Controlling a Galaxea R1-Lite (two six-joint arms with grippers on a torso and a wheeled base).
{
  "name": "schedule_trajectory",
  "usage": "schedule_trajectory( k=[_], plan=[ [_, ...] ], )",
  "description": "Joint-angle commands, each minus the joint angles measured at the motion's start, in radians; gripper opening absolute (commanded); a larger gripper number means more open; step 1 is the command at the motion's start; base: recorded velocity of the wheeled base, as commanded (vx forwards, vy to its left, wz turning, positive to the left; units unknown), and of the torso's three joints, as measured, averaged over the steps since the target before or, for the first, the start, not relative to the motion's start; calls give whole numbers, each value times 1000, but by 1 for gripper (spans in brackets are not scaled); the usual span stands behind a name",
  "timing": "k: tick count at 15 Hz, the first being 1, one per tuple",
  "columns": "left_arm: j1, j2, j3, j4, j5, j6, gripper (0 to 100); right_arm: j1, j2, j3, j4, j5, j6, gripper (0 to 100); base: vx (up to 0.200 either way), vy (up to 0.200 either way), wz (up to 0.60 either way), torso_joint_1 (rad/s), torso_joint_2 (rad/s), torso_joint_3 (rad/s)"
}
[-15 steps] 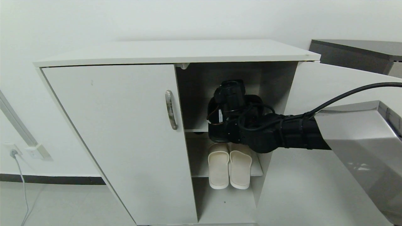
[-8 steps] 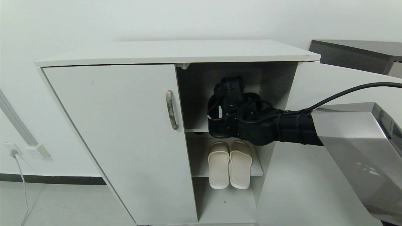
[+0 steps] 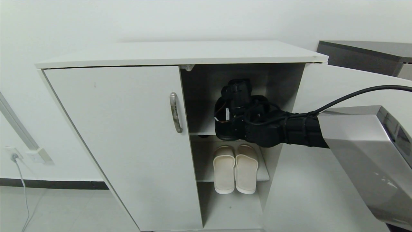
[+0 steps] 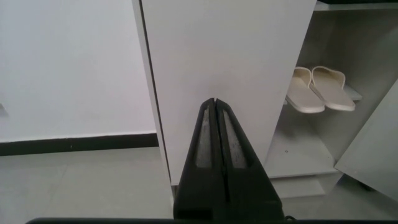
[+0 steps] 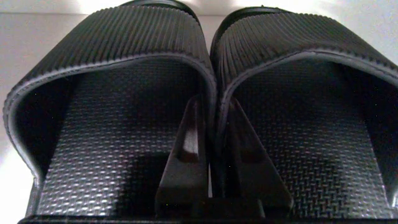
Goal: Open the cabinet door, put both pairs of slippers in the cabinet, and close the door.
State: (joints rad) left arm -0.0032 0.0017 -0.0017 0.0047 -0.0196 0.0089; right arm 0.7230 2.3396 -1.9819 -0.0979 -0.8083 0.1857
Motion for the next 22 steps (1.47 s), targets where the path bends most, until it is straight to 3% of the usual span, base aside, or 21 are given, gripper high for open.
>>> schedule_trajectory(
  k=[1,3,4,8,12,18,22],
  plan=[
    [0,0,0,0,0,0,0,1,4,2,6,0,3,0,0,0,0,0,0,0],
    [0,0,0,0,-2,0,0,3,4,2,12,0,4,0,0,0,0,0,0,0],
    [0,0,0,0,-2,0,0,3,4,2,15,0,4,100,0,0,0,0,0,0],
    [0,0,0,0,0,0,0,18,-34,43,18,-2,12,100,0,0,0,0,0,0],
    [-1,0,0,0,0,0,0,53,-158,195,10,-2,49,100,0,0,0,0,0,0],
    [0,0,0,0,-2,0,0,153,-387,486,-14,3,101,100,0,0,0,0,0,0],
    [0,0,0,0,0,0,0,217,-500,752,-189,49,93,100,0,0,0,0,0,0]
  ],
)
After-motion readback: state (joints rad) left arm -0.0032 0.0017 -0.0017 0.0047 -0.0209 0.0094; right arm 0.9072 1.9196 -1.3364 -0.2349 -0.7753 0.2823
